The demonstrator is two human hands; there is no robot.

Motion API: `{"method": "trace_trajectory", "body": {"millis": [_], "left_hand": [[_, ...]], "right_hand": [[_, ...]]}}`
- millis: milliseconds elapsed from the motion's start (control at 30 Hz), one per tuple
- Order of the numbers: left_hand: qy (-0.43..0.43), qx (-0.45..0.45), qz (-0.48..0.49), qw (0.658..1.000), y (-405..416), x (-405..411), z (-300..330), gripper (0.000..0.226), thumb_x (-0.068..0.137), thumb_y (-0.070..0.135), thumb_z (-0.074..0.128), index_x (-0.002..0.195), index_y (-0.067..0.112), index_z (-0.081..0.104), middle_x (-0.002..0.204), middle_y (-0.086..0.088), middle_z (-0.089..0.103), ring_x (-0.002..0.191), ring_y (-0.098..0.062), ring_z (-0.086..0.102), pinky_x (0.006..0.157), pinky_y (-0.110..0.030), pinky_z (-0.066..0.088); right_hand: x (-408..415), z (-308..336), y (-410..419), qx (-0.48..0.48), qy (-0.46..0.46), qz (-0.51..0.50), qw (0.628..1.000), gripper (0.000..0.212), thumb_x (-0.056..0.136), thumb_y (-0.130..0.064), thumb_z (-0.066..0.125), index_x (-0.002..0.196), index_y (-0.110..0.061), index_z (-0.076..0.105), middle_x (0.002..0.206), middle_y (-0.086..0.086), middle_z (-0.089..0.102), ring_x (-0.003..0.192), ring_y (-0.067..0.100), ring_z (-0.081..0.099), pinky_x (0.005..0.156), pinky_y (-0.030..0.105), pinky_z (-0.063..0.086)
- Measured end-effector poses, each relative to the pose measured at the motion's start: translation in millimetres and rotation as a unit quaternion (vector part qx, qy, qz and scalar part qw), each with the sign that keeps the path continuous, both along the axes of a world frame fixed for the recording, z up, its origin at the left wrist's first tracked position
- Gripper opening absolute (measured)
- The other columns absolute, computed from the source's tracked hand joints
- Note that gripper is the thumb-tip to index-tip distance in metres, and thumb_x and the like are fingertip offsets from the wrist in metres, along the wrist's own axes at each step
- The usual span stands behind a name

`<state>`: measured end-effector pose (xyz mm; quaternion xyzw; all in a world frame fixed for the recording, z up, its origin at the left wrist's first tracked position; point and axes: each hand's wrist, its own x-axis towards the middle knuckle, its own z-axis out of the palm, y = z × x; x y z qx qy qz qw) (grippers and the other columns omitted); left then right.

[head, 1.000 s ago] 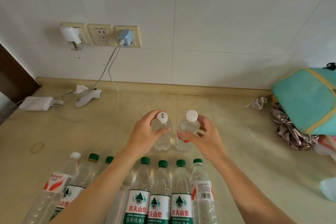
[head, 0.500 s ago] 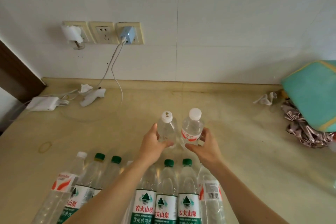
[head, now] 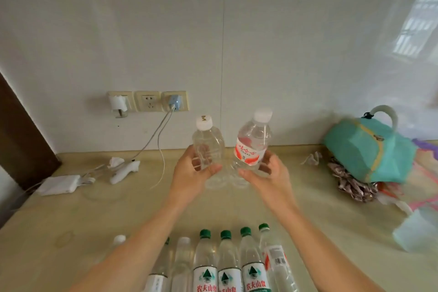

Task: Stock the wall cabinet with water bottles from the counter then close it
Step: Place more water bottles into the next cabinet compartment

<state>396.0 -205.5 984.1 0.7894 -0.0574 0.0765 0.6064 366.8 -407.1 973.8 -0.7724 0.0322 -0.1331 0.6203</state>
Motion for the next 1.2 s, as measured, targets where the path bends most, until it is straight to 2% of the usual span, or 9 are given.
{"method": "trace_trajectory", "body": {"millis": [133, 333, 433, 533, 700, 833, 967, 1133, 1200], "left_hand": [[-0.085, -0.041, -0.008, 0.995, 10, -14, 75, 0.037, 0.08, 0.023, 0.085, 0.106, 0.032, 0.061, 0.091, 0.023, 0.072, 0.086, 0.011, 0.065, 0.065, -0.002, 0.046], [-0.209, -0.099, -0.039, 0.972, 20, -39, 198, 0.034, 0.082, 0.028, 0.082, 0.111, 0.034, 0.066, 0.098, 0.018, 0.074, 0.094, 0.005, 0.067, 0.07, -0.003, 0.046], [-0.25, -0.128, -0.056, 0.958, 18, -48, 255, 0.029, 0.082, 0.03, 0.082, 0.107, 0.036, 0.07, 0.095, 0.011, 0.076, 0.092, -0.003, 0.07, 0.075, -0.015, 0.05], [-0.28, -0.156, -0.07, 0.945, 15, -52, 306, 0.021, 0.084, 0.032, 0.08, 0.101, 0.041, 0.071, 0.095, 0.01, 0.077, 0.09, -0.007, 0.072, 0.081, -0.028, 0.051], [-0.321, -0.188, -0.096, 0.923, 6, -49, 378, 0.027, 0.09, 0.024, 0.077, 0.113, 0.036, 0.068, 0.103, 0.005, 0.077, 0.097, -0.014, 0.074, 0.078, -0.031, 0.056], [-0.327, -0.186, -0.071, 0.924, -3, -33, 426, 0.03, 0.089, 0.024, 0.077, 0.114, 0.037, 0.066, 0.095, 0.01, 0.077, 0.087, -0.006, 0.074, 0.073, -0.031, 0.054], [-0.315, -0.143, -0.016, 0.938, -12, -4, 456, 0.029, 0.087, 0.025, 0.078, 0.097, 0.044, 0.059, 0.093, 0.011, 0.073, 0.087, -0.008, 0.067, 0.069, -0.029, 0.05], [-0.259, -0.114, -0.004, 0.959, -21, 39, 453, 0.031, 0.085, 0.02, 0.081, 0.09, 0.043, 0.061, 0.095, 0.006, 0.074, 0.087, -0.017, 0.07, 0.064, -0.032, 0.053], [-0.249, -0.104, -0.001, 0.963, -25, 56, 449, 0.026, 0.086, 0.024, 0.08, 0.09, 0.042, 0.061, 0.093, 0.006, 0.075, 0.08, -0.015, 0.067, 0.072, -0.041, 0.058]], "right_hand": [[-21, 77, 10, 0.046, -0.086, -0.006, 0.995, 0.066, 0.054, -0.052, 0.089, 0.112, -0.041, 0.059, 0.106, -0.03, 0.07, 0.096, -0.01, 0.066, 0.07, 0.006, 0.052], [-47, 197, 20, 0.08, -0.209, -0.015, 0.974, 0.053, 0.059, -0.046, 0.087, 0.107, -0.033, 0.069, 0.105, -0.009, 0.075, 0.099, 0.018, 0.07, 0.08, 0.031, 0.056], [-59, 256, 21, 0.087, -0.262, -0.005, 0.961, 0.045, 0.061, -0.043, 0.087, 0.102, -0.03, 0.072, 0.102, 0.003, 0.075, 0.098, 0.029, 0.07, 0.086, 0.042, 0.06], [-68, 309, 17, 0.093, -0.298, -0.002, 0.95, 0.041, 0.063, -0.043, 0.086, 0.098, -0.026, 0.074, 0.098, 0.006, 0.077, 0.089, 0.023, 0.074, 0.081, 0.04, 0.059], [-69, 379, 2, 0.07, -0.339, -0.018, 0.938, 0.028, 0.074, -0.034, 0.085, 0.099, -0.026, 0.076, 0.095, -0.004, 0.079, 0.092, 0.017, 0.075, 0.085, 0.042, 0.058], [-48, 420, -18, 0.043, -0.335, -0.039, 0.94, 0.025, 0.081, -0.028, 0.083, 0.103, -0.022, 0.075, 0.095, -0.007, 0.079, 0.091, 0.014, 0.075, 0.092, 0.045, 0.058], [-13, 442, -40, 0.018, -0.301, -0.061, 0.952, 0.024, 0.078, -0.034, 0.084, 0.099, -0.027, 0.074, 0.088, -0.011, 0.078, 0.089, 0.015, 0.075, 0.083, 0.04, 0.058], [35, 446, -64, -0.039, -0.243, -0.075, 0.966, 0.027, 0.077, -0.032, 0.085, 0.1, -0.024, 0.072, 0.095, 0.0, 0.077, 0.092, 0.02, 0.073, 0.091, 0.045, 0.058], [54, 443, -72, -0.068, -0.224, -0.078, 0.969, 0.033, 0.079, -0.038, 0.083, 0.105, -0.022, 0.07, 0.099, 0.0, 0.075, 0.091, 0.018, 0.071, 0.092, 0.042, 0.056]]}}
